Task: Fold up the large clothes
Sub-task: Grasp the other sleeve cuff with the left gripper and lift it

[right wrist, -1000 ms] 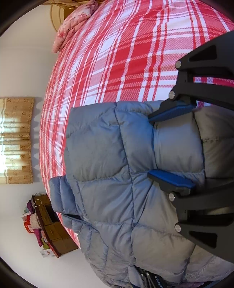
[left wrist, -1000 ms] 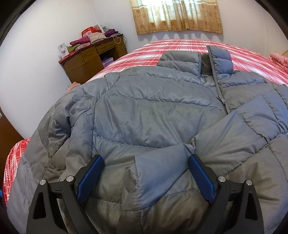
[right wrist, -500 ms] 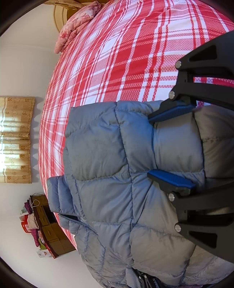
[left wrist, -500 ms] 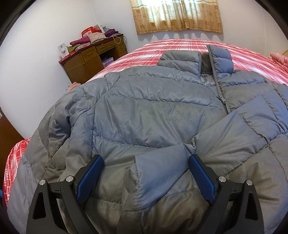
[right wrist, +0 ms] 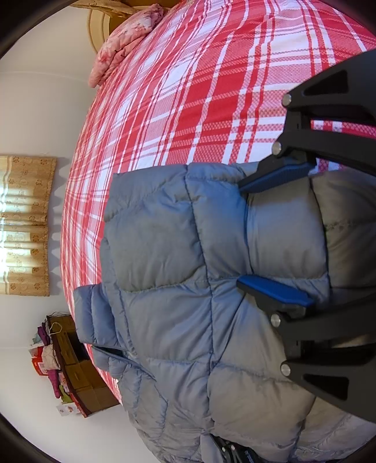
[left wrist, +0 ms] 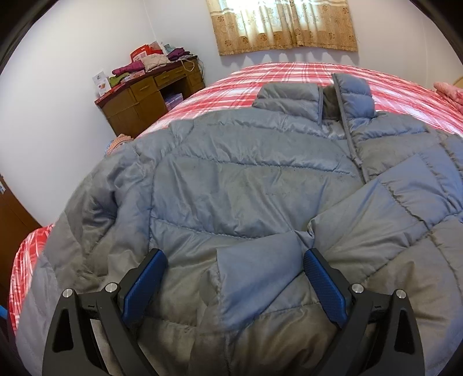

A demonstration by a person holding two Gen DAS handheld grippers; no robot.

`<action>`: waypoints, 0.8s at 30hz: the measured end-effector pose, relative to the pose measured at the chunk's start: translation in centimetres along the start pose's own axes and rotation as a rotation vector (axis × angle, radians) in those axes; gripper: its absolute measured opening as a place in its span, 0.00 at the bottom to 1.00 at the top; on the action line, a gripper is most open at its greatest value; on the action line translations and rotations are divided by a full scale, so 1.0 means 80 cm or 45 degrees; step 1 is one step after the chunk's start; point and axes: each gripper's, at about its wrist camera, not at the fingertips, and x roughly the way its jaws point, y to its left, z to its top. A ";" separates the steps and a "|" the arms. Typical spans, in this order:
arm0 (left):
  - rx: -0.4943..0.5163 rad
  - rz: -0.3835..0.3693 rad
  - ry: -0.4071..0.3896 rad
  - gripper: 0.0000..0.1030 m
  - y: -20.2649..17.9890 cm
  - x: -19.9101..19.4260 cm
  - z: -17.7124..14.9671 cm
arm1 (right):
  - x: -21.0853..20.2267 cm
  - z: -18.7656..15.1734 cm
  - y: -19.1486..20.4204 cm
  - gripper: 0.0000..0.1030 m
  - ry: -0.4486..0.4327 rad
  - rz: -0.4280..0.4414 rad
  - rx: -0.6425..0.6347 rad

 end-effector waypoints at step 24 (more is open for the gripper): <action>-0.359 0.143 0.137 0.94 0.350 -0.115 -0.202 | -0.149 -0.098 0.068 0.87 -0.157 0.131 -0.178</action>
